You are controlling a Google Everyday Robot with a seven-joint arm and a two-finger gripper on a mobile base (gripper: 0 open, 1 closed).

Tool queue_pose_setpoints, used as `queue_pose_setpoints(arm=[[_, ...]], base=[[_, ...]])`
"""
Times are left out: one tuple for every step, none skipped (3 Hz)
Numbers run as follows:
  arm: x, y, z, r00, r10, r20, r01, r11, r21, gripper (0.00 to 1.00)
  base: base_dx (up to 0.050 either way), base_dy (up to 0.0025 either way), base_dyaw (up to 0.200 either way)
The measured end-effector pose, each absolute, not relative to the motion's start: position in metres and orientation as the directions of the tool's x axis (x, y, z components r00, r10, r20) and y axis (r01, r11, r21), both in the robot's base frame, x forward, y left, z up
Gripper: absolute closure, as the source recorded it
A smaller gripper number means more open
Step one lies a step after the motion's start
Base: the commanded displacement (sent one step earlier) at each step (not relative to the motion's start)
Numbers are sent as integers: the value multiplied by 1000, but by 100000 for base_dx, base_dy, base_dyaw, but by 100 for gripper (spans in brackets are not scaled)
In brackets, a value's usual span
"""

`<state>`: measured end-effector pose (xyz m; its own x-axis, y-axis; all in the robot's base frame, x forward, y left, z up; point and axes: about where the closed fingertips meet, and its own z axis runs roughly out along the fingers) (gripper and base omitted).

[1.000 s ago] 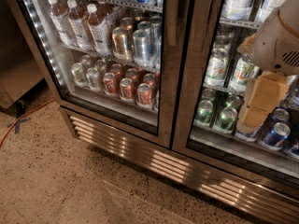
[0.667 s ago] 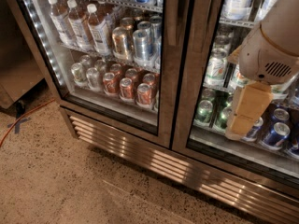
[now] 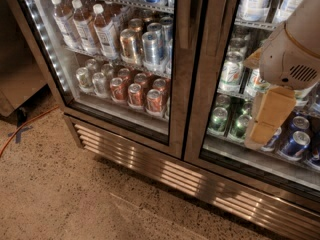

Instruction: Open right fridge door

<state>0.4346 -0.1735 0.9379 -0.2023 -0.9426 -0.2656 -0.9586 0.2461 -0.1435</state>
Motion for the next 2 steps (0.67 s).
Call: queue_pose_setpoints(arm=[[444,-201,929,-182,-902,-391,-966,238,-99,0],[443,-200,926,-119,-837,-534,-986,164,-38,0]], base=[[0,0,0],[0,0,0]])
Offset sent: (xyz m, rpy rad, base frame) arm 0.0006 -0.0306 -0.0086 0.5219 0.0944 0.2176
